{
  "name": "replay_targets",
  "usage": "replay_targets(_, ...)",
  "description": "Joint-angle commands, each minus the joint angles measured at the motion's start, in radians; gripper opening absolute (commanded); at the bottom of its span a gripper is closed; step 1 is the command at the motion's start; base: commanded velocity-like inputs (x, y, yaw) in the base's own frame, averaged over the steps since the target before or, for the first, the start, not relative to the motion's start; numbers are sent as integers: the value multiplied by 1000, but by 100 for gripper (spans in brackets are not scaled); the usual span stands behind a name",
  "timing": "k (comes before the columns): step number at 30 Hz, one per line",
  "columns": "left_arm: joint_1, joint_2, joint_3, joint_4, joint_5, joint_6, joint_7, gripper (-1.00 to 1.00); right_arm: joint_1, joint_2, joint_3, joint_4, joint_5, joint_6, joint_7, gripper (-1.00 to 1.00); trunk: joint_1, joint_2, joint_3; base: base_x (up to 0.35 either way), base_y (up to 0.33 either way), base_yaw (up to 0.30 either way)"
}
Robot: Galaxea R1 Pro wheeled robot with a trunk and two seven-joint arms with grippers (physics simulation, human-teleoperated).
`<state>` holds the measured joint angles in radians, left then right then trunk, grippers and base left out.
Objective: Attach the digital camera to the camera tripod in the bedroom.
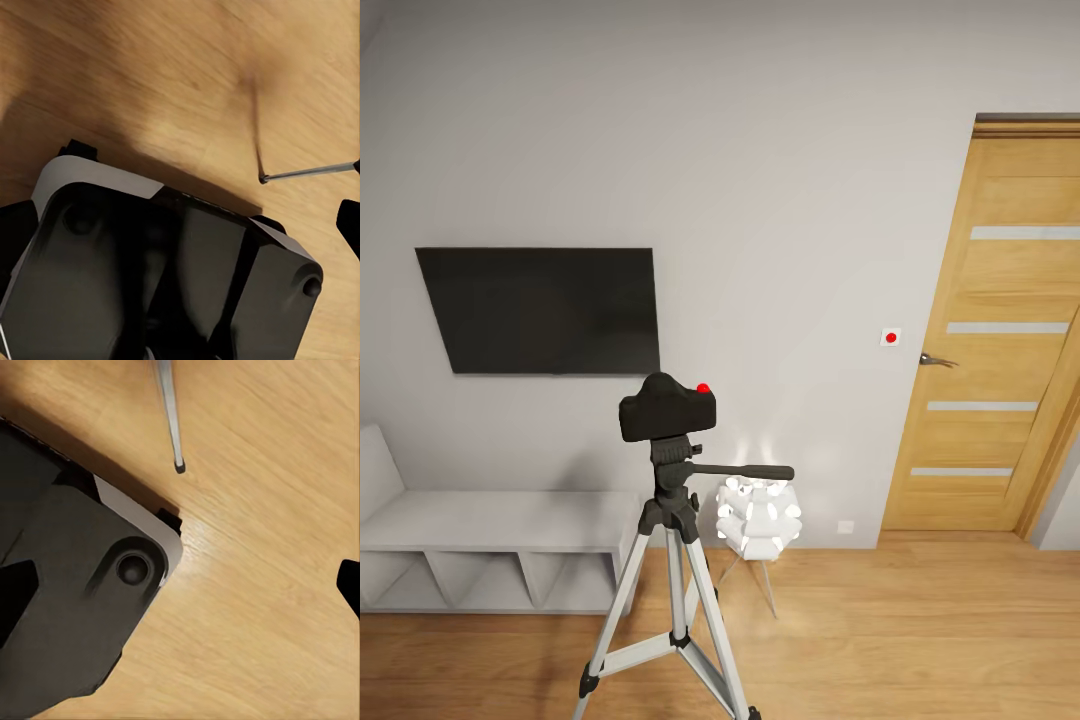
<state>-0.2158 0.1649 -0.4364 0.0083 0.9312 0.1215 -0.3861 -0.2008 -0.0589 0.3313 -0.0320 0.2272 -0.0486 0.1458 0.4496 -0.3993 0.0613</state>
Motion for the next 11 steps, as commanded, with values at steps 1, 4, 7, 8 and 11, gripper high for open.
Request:
replay_targets(1,0,0,-5,1,11,6,-4,100,3,5,-3,0,10,-3,1,100,0,-1,0,0,0,0)
replay_targets(4,0,1,-6,1,11,6,-4,100,13,17,-5,-1,9,-6,-1,100,0,-1,0,0,0,0)
replay_targets(7,0,0,-6,1,11,6,-4,100,14,13,-6,0,10,-4,-1,100,0,-1,0,0,0,0)
replay_targets(8,0,0,-6,1,11,6,-4,100,14,13,-6,0,11,-3,-1,100,0,-1,0,0,0,0)
replay_targets(11,0,1,-6,1,11,6,-4,100,15,13,-6,1,11,-3,-1,100,0,-1,0,0,0,0)
